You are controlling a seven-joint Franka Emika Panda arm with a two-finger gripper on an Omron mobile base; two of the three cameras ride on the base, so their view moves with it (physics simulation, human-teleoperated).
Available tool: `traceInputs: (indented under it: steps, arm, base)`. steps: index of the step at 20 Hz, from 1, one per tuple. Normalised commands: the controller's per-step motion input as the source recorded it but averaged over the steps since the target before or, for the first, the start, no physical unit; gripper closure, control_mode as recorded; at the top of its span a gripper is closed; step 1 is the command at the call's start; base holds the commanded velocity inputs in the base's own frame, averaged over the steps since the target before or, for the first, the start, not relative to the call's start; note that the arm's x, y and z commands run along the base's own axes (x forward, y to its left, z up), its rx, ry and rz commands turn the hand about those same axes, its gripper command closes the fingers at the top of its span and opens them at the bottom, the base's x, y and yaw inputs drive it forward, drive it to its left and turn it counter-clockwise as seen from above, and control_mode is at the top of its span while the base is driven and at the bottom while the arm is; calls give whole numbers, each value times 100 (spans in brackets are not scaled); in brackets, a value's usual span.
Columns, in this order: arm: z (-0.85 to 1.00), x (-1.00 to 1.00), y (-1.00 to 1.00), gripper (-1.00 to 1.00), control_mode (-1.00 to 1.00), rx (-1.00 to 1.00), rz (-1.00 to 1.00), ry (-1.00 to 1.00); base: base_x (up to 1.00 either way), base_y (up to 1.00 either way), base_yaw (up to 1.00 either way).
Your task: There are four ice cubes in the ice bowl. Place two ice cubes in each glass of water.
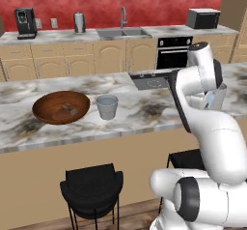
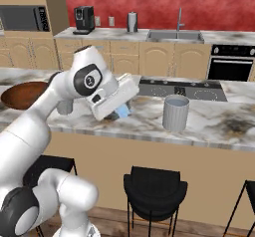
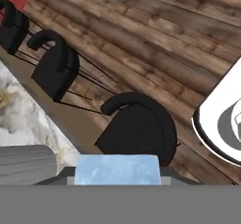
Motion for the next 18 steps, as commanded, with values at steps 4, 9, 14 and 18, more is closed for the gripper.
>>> traceInputs:
  steps: [4,9,14,18]
  arm:
    - [43,34,-41,100,-100,15,-56,-11]
    - [47,35,-31,100,-100,18,-40,-12]
    - [7,40,-9,100,-100,6,-24,-3]
    - [-8,44,-4,100,-100,0,-17,0]
  base:
    - [0,0,0]
    - [0,0,0]
    - [0,0,0]
    - [0,0,0]
